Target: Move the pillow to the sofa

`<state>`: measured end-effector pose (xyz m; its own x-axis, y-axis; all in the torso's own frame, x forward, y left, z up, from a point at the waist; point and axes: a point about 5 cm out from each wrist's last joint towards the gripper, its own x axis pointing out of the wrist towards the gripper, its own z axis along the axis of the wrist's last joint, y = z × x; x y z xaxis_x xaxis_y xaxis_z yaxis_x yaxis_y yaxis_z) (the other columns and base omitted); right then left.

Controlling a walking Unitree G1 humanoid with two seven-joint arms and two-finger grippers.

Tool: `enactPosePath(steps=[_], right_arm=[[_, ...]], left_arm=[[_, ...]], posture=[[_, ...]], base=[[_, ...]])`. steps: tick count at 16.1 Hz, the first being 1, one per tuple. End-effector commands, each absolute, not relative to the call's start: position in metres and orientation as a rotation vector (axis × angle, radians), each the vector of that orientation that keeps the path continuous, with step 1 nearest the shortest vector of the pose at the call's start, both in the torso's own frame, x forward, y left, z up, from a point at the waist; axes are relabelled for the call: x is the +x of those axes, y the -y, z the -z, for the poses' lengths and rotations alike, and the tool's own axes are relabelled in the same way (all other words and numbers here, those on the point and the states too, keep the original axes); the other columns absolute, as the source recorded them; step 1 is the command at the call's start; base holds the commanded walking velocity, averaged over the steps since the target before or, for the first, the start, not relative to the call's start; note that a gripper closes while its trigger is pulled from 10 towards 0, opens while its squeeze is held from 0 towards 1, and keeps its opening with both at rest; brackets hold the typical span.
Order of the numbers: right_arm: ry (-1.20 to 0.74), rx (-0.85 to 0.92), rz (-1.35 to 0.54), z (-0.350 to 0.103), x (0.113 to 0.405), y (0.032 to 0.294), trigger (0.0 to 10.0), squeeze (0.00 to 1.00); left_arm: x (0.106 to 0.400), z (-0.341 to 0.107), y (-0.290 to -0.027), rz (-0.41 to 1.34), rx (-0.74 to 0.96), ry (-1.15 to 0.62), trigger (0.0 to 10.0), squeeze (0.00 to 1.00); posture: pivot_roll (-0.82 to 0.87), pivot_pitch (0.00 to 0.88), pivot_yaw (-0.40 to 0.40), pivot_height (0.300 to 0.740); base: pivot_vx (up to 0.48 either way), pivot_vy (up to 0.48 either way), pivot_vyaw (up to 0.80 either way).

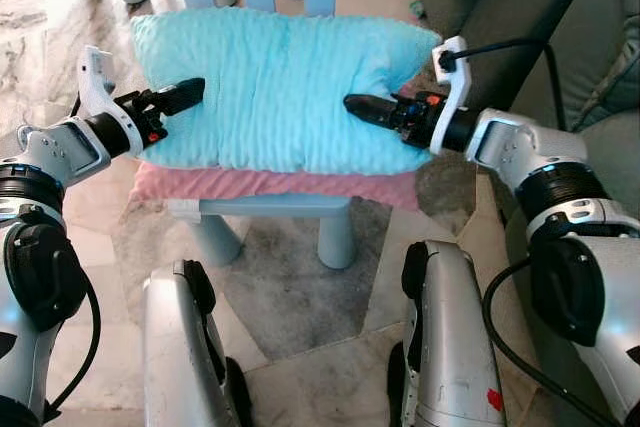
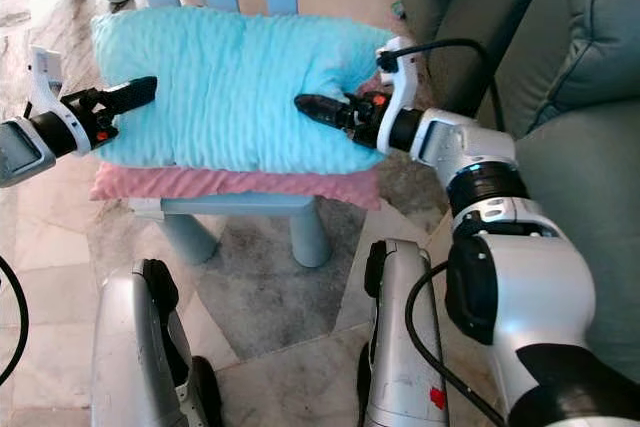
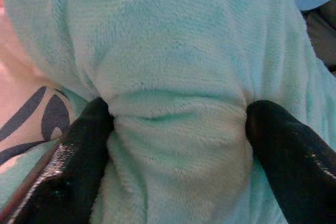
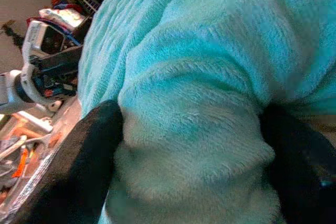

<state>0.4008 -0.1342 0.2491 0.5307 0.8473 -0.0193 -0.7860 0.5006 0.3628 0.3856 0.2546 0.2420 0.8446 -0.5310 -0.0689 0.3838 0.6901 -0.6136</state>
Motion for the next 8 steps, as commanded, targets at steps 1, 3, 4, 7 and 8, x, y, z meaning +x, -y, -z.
enactPosePath(steps=[1, 3, 4, 7, 8], right_arm=[[-0.239, 0.322, -1.053, -0.2432, 0.3979, 0.1242, 0.0, 0.00], [-0.242, 0.334, -1.058, -0.2413, 0.3972, 0.1252, 0.0, 0.00], [-0.245, 0.335, -1.051, -0.2392, 0.3970, 0.1266, 0.0, 0.00], [-0.250, 0.348, -1.060, -0.2360, 0.3959, 0.1268, 0.0, 0.00], [-0.252, 0.348, -1.064, -0.2350, 0.3954, 0.1275, 0.0, 0.00]], left_arm=[[0.3814, -0.2244, -0.2553, 0.508, -0.620, -0.325, 0.0, 0.00], [0.3802, -0.2217, -0.2588, 0.488, -0.613, -0.330, 0.0, 0.00], [0.3800, -0.2207, -0.2607, 0.474, -0.612, -0.327, 0.0, 0.00], [0.3793, -0.2199, -0.2632, 0.465, -0.599, -0.327, 0.0, 0.00], [0.3792, -0.2203, -0.2632, 0.471, -0.597, -0.324, 0.0, 0.00]], posture=[[-0.05, 0.289, 0.019, 0.375], [-0.05, 0.291, 0.019, 0.375], [-0.05, 0.293, 0.021, 0.375], [-0.04, 0.291, 0.027, 0.375], [-0.04, 0.297, 0.026, 0.375]], base=[[0.000, 0.000, 0.00], [0.000, 0.000, 0.00], [0.000, 0.000, 0.00], [0.000, 0.000, 0.00], [0.000, 0.000, 0.00]])
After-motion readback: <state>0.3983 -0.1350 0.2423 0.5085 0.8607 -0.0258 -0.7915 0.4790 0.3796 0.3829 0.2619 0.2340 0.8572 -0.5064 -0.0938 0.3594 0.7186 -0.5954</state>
